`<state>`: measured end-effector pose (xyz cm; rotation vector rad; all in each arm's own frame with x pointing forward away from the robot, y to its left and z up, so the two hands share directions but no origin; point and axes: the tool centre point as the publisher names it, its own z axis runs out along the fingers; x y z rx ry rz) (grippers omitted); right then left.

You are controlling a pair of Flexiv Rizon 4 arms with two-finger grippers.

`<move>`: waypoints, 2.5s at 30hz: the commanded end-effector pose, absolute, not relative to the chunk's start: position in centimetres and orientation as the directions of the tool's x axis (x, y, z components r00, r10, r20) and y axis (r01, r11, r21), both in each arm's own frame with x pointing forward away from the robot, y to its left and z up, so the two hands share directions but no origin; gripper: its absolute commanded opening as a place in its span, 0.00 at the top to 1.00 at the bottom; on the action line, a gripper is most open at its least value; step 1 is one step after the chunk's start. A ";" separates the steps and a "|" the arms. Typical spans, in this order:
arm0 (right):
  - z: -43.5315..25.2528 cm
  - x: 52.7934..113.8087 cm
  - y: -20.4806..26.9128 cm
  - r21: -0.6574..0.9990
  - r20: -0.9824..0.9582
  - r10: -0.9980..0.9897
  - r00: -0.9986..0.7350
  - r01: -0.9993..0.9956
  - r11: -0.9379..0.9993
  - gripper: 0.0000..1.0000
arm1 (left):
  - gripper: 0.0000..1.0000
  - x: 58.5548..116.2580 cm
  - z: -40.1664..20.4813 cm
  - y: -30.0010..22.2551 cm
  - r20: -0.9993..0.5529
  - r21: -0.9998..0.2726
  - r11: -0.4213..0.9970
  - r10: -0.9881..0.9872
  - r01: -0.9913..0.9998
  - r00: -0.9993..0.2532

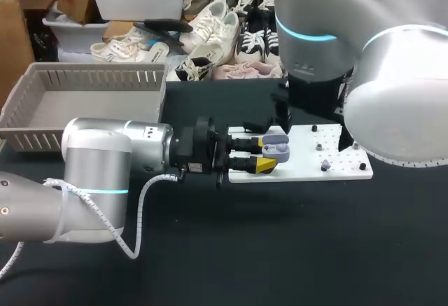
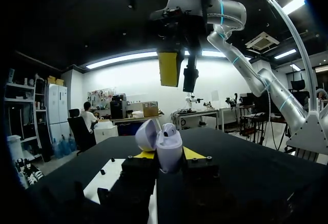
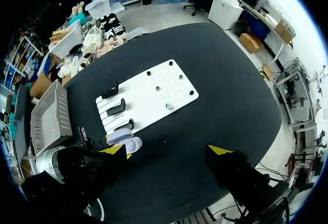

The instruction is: Pick up each earbud case from the left stands, insert the matching earbuds, close the lid, and place the case in the box.

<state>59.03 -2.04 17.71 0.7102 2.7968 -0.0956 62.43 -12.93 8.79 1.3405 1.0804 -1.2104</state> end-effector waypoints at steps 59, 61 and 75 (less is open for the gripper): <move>10.6 60.6 -7.3 0.086 -0.178 0.415 -0.892 0.406 0.910 0.48 | 1.00 62.4 8.8 -12.9 -0.995 0.104 -0.109 -0.002 0.989 0.104; 10.2 60.8 -7.4 0.088 -0.174 0.419 -0.891 0.410 0.908 0.51 | 1.00 62.4 8.8 -12.9 -0.995 0.104 -0.109 -0.002 0.989 0.104; 8.9 61.6 -8.0 0.114 -0.167 0.459 -0.873 0.445 0.888 0.51 | 1.00 62.4 8.8 -12.9 -0.995 0.104 -0.109 -0.002 0.989 0.104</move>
